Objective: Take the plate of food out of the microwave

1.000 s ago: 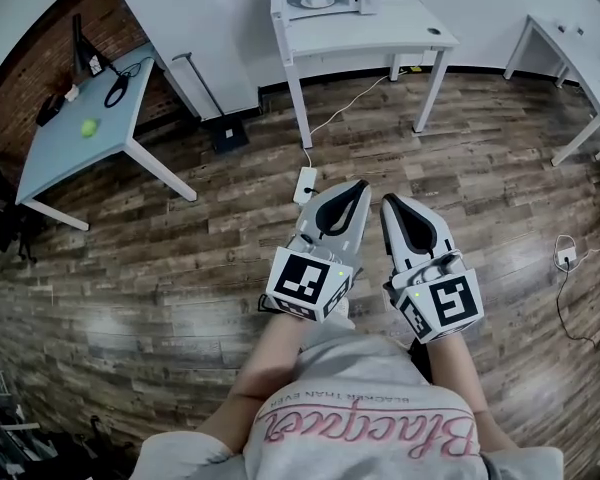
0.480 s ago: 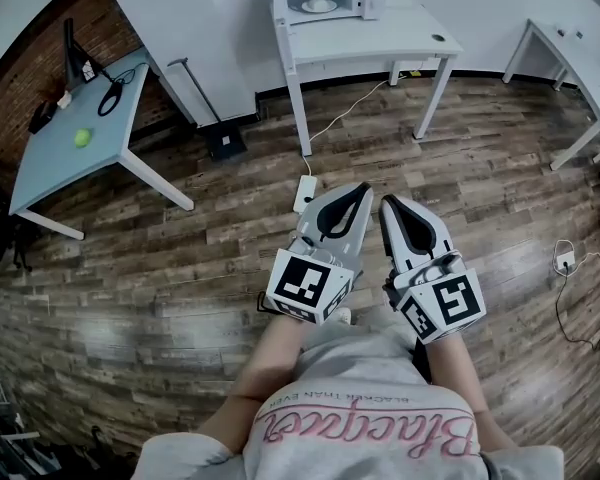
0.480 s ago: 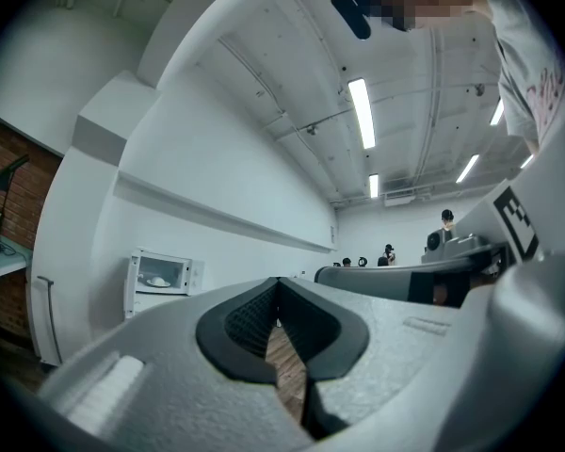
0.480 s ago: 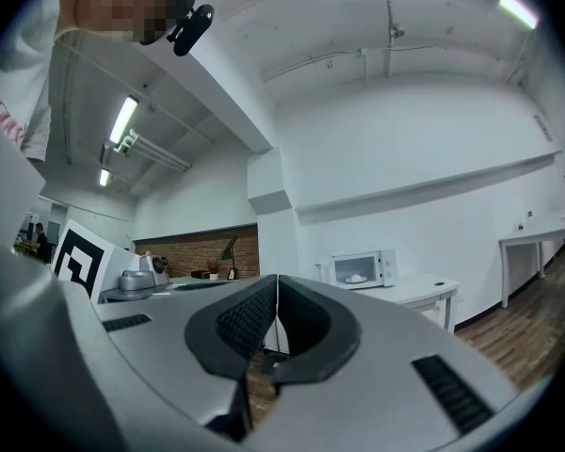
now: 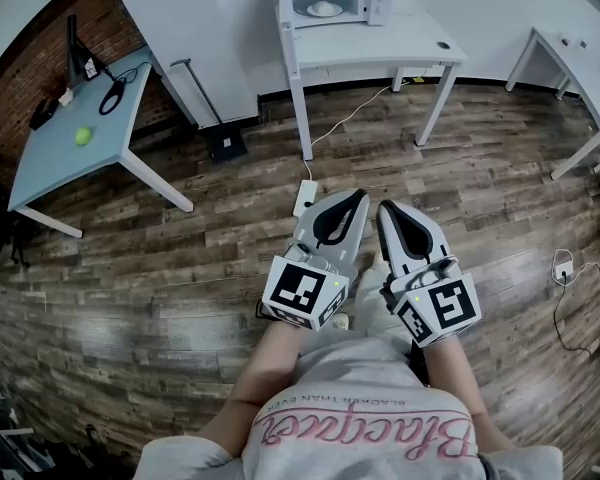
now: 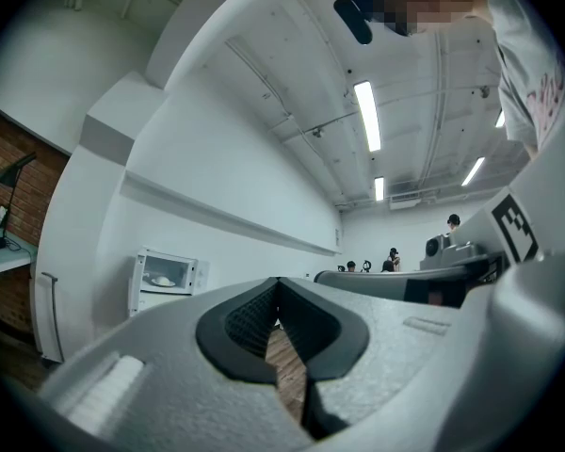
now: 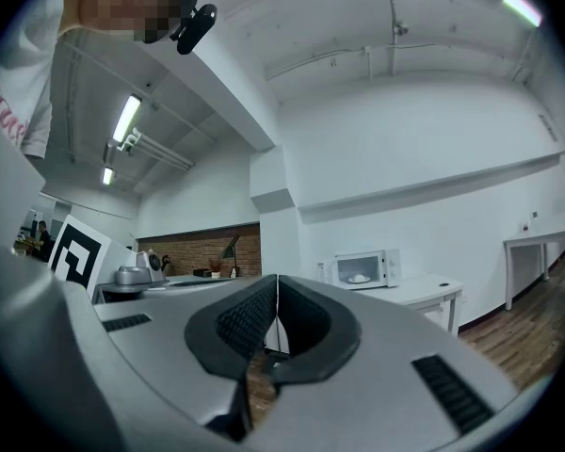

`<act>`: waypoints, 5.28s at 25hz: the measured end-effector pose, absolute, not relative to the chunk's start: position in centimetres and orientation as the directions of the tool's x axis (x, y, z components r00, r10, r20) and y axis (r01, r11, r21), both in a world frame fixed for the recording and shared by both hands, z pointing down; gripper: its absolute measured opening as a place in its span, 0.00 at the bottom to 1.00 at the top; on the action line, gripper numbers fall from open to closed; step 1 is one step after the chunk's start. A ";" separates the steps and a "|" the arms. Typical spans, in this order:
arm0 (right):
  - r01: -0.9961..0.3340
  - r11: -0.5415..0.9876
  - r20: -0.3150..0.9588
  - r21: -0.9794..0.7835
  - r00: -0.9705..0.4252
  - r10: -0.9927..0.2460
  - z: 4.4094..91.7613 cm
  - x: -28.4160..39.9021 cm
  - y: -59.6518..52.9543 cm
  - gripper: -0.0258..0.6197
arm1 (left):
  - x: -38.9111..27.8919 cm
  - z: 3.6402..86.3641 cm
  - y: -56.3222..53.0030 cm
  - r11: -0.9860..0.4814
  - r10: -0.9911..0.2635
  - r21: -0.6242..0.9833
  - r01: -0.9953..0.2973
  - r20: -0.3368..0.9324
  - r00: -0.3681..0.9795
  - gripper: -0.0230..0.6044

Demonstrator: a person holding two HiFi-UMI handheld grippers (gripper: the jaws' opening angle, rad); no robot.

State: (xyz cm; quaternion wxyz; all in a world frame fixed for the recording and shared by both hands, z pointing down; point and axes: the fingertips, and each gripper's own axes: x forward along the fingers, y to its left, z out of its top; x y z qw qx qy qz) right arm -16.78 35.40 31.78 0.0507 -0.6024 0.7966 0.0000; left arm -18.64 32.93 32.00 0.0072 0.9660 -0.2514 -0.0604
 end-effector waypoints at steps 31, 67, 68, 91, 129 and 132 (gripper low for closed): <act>-0.947 0.322 -0.087 -0.015 -0.320 -0.944 31.4 -10.3 24.5 0.06 | -11.9 31.8 22.6 -0.847 -0.531 0.034 -0.530 -0.094 0.842 0.04; -0.875 0.485 -0.045 0.014 -0.485 -0.873 30.7 4.8 7.4 0.06 | 3.8 30.4 5.2 -0.758 -0.652 0.035 -0.652 -0.090 0.753 0.04; -0.871 0.491 -0.046 0.012 -0.491 -0.870 30.6 4.9 7.2 0.06 | 3.9 30.4 5.1 -0.754 -0.656 0.032 -0.656 -0.089 0.750 0.04; -0.870 0.493 -0.064 -0.005 -0.491 -0.869 31.4 6.9 2.0 0.06 | 5.5 31.2 -0.4 -0.750 -0.660 0.013 -0.661 -0.081 0.747 0.04; -0.811 0.578 -0.065 0.096 -0.584 -0.809 30.8 7.8 -21.1 0.06 | 7.3 33.3 -24.3 -0.726 -0.687 0.090 -0.682 -0.060 0.724 0.04; -0.797 0.592 -0.052 0.119 -0.601 -0.798 31.1 7.4 -23.0 0.06 | 7.3 33.7 -26.5 -0.720 -0.692 0.108 -0.686 -0.042 0.720 0.04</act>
